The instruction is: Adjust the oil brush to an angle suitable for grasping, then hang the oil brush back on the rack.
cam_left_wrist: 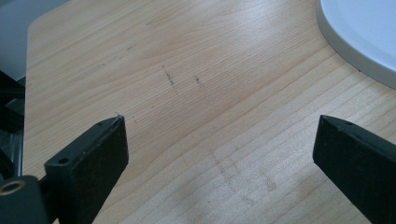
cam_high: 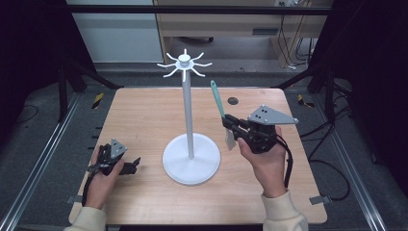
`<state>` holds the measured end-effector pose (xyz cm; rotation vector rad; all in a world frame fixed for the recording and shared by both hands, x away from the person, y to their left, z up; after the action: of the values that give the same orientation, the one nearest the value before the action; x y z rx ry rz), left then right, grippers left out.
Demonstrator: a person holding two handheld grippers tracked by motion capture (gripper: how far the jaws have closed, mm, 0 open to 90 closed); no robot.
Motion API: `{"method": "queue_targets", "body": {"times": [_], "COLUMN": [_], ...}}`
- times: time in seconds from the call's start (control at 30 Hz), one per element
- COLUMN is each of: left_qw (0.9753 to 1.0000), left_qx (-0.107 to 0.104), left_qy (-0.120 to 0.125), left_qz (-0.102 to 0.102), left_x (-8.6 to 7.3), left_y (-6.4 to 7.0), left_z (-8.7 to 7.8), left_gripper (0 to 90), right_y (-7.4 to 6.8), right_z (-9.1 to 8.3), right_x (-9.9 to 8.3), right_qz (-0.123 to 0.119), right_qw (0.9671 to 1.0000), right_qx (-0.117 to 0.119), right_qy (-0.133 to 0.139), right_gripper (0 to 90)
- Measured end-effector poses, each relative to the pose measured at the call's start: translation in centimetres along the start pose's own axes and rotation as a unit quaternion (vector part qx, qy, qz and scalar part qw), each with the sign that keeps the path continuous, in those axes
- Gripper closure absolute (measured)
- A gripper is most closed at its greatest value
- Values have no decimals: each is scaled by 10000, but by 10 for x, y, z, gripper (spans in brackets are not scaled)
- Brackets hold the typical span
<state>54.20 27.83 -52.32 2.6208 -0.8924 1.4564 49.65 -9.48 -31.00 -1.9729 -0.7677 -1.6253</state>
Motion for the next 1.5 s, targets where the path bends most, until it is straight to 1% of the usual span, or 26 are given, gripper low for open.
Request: {"method": "queue_targets", "body": {"times": [0.1, 0.43, 0.53, 0.77, 0.93, 1.03, 1.2, 1.37, 1.5], "left_qw": [10000, 10000, 10000, 10000, 10000, 10000, 10000, 10000, 10000], "left_qx": [2, -11, -10, -12, -13, -13, -11, -9, -17], "left_qy": [-1, -20, -18, -18, -20, -19, -36, -26, -29], "left_qz": [8, 20, 16, 32, 21, 34, 59, 35, 48], "left_x": [0, 0, 0, 0, 0, 0, 0, 0, 0], "left_y": [0, 1, 0, 2, 1, 1, 2, 1, 2], "left_z": [0, 1, 1, 1, 1, 1, 1, 1, 1], "left_gripper": [29, 29, 29, 29, 29, 29, 29, 29, 29], "right_y": [-2, -8, -10, -14, -16, -18, -20, -24, -24], "right_z": [0, -4, -4, -7, -7, -7, -8, -9, -10], "right_x": [1, 9, 10, 15, 17, 18, 20, 23, 24], "right_qz": [-6, -88, -40, -70, -58, -9, -32, -63, -75], "right_qw": [10000, 9999, 9999, 9997, 9996, 9995, 9993, 9991, 9991], "right_qx": [-17, 12, 16, 54, 110, 151, 183, 196, 183], "right_qy": [-22, 78, 117, 214, 246, 274, 314, 363, 372], "right_gripper": [823, 822, 822, 822, 822, 822, 822, 822, 822]}}
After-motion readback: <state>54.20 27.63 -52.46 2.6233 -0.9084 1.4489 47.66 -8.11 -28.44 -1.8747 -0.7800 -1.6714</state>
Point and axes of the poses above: each handheld gripper's, and its own axes: z roughly forward along the jaws, x roughly out of its top, y roughly to its right, the point moved 7 cm from there along z, roughly forward along the jaws, and after that the axes turned 4 degrees about y, right-handed, at the moved point
